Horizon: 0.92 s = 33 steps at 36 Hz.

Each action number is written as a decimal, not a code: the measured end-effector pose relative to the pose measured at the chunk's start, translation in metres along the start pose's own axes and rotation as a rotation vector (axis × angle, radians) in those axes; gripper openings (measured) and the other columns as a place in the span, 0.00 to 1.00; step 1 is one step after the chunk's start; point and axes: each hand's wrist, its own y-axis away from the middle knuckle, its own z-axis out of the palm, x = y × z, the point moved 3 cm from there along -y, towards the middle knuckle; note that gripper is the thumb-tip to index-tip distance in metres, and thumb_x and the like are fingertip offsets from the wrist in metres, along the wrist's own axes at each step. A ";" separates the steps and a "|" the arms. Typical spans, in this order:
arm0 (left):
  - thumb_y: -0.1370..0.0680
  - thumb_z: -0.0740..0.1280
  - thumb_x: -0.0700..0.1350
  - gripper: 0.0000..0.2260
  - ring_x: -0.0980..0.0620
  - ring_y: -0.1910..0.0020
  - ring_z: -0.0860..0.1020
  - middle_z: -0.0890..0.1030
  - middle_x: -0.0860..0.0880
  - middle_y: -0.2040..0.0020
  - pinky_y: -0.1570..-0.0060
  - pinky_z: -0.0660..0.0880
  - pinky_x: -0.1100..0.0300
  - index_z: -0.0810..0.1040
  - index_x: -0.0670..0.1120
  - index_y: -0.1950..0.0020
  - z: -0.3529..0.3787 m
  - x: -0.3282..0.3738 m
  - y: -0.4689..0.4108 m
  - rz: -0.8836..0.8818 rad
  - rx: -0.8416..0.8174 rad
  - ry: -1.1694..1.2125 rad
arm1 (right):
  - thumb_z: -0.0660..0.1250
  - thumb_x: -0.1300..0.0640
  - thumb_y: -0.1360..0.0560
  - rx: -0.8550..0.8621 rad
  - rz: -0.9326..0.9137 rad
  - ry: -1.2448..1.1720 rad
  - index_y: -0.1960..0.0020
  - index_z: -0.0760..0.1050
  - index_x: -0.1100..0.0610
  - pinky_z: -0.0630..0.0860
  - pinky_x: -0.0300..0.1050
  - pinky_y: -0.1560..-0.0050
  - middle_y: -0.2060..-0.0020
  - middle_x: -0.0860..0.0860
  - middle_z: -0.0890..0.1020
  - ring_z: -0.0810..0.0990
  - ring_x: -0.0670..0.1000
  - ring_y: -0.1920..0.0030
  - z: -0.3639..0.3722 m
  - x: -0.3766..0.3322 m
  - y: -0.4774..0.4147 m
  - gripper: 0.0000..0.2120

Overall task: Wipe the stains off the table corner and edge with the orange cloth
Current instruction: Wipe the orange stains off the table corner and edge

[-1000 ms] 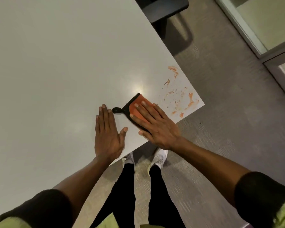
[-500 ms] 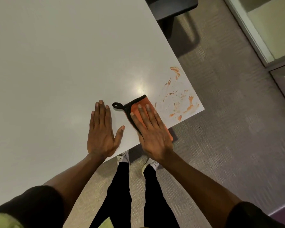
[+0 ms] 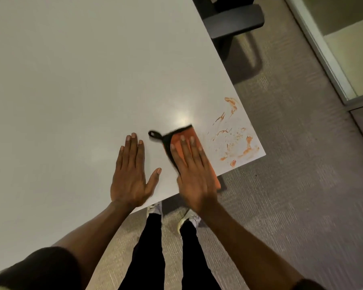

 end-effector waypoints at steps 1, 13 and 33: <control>0.13 0.58 0.65 0.43 0.42 0.07 0.44 0.42 0.43 0.07 0.09 0.43 0.48 0.45 0.42 0.07 0.000 0.000 0.000 -0.002 0.003 0.000 | 0.66 0.61 0.19 0.036 -0.005 -0.036 0.13 0.52 0.58 0.57 0.63 0.15 0.13 0.60 0.52 0.48 0.62 0.13 0.000 -0.001 0.015 0.38; 0.13 0.54 0.67 0.43 0.44 0.07 0.43 0.42 0.44 0.07 0.09 0.46 0.44 0.46 0.42 0.07 -0.003 0.003 0.000 -0.022 -0.022 -0.013 | 0.60 0.57 0.16 0.002 0.120 -0.044 0.12 0.46 0.56 0.49 0.62 0.13 0.13 0.59 0.46 0.43 0.62 0.13 -0.009 0.021 -0.074 0.37; 0.13 0.56 0.66 0.43 0.44 0.07 0.43 0.42 0.44 0.07 0.09 0.44 0.47 0.45 0.42 0.07 0.000 0.000 0.000 -0.009 -0.013 -0.010 | 0.58 0.56 0.14 0.074 0.151 -0.008 0.12 0.49 0.55 0.47 0.61 0.13 0.13 0.57 0.49 0.46 0.60 0.12 -0.016 0.026 -0.094 0.33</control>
